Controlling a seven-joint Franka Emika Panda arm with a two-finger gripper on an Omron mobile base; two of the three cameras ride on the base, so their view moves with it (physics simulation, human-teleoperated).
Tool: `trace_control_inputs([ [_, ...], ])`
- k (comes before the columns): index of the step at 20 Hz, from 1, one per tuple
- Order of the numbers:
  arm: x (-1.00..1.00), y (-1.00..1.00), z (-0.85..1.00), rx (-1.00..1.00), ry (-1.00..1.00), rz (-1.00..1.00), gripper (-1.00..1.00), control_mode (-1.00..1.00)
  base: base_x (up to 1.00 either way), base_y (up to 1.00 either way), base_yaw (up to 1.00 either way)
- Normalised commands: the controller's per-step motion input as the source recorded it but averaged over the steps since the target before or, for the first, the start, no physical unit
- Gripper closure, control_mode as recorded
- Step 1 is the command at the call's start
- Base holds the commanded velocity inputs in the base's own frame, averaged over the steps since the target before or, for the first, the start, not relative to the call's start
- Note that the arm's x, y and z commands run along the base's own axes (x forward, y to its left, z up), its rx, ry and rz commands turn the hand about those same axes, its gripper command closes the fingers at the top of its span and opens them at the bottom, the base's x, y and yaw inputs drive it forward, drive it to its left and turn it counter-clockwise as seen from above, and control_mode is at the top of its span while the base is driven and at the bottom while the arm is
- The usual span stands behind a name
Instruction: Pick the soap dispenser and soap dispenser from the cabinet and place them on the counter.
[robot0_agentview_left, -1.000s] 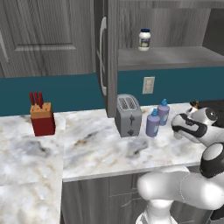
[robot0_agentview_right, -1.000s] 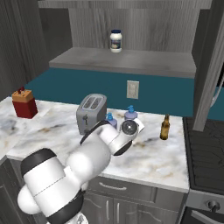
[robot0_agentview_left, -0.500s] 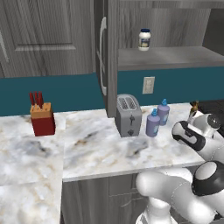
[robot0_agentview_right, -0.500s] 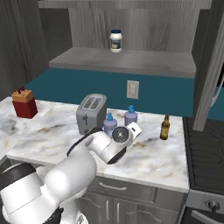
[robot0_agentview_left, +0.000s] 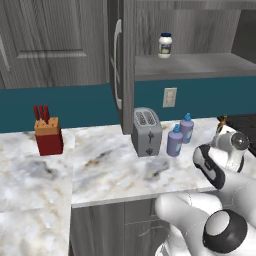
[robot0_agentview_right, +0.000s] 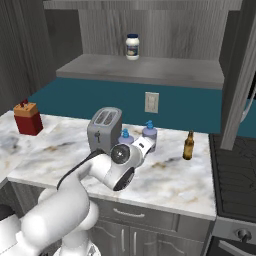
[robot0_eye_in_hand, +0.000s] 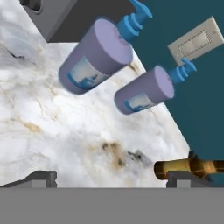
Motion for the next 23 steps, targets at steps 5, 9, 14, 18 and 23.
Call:
trace_control_inputs([
  [5,-0.25,0.0,0.25,-0.13,0.0,0.01,-1.0,-1.0,0.0,0.0,0.0],
  [9,-0.3,0.0,0.21,-0.11,0.0,0.01,-1.0,-1.0,0.0,0.0,0.0],
  [14,-0.36,-0.01,0.2,-0.09,0.0,0.01,-1.0,-1.0,0.0,0.0,0.0],
  [18,-0.35,0.0,0.23,-0.07,0.0,0.0,-1.0,-1.0,0.0,0.0,0.0],
  [23,-0.2,0.05,0.31,-0.07,0.0,0.0,-1.0,-1.0,0.0,0.0,0.0],
])
